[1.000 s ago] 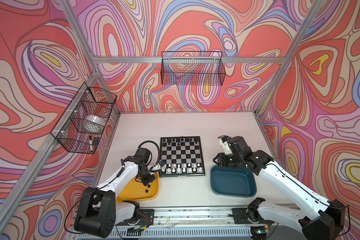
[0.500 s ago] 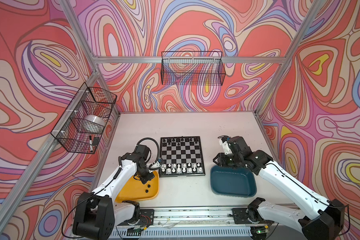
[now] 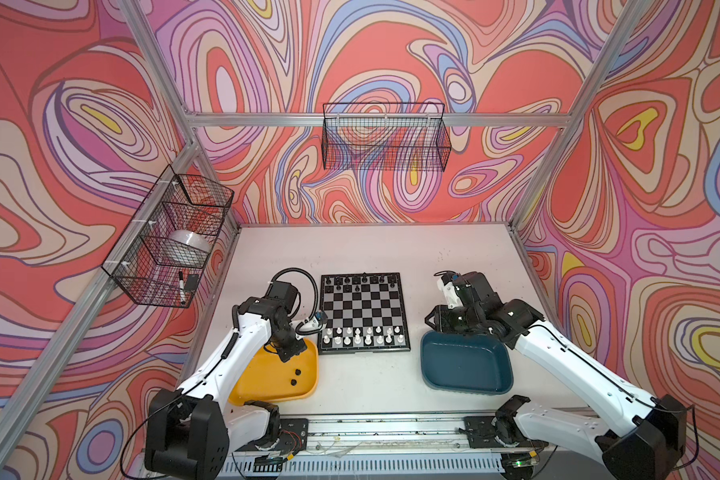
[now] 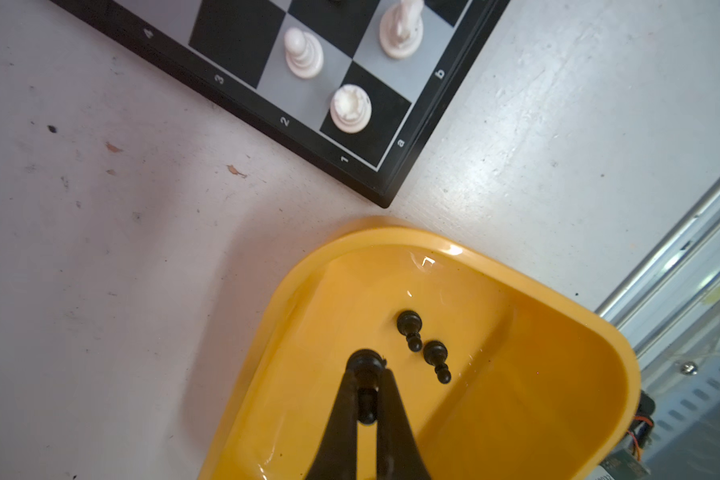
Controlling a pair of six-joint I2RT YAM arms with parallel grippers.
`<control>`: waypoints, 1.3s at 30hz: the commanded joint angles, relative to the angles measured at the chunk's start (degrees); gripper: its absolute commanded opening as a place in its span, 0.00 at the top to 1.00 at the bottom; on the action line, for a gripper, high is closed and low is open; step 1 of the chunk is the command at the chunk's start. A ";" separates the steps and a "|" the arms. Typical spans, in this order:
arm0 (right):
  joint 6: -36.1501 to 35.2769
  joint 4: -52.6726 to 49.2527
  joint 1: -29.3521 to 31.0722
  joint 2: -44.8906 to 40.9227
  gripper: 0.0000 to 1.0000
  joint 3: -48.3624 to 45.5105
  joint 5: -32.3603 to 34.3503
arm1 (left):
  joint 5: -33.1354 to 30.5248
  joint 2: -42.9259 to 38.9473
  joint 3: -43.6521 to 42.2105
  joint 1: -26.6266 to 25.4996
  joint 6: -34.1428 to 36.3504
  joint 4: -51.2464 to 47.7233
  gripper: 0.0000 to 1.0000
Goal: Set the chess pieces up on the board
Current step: 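Lift the black pawn and carry it with the left gripper to the board's far rows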
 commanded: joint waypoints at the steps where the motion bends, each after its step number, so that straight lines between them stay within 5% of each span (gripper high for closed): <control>1: -0.59 1.03 -0.09 0.44 0.68 -0.86 -0.30 | -0.19 0.26 3.51 -0.12 1.88 -4.28 0.94; 19: -0.26 1.23 -0.13 0.28 0.68 -1.04 -0.31 | 5.48 13.39 27.92 -1.22 -1.28 -8.15 0.93; 39: 2.11 -0.44 -0.13 -1.14 0.68 -2.05 1.02 | 8.48 37.77 48.87 -14.45 -9.04 0.20 0.92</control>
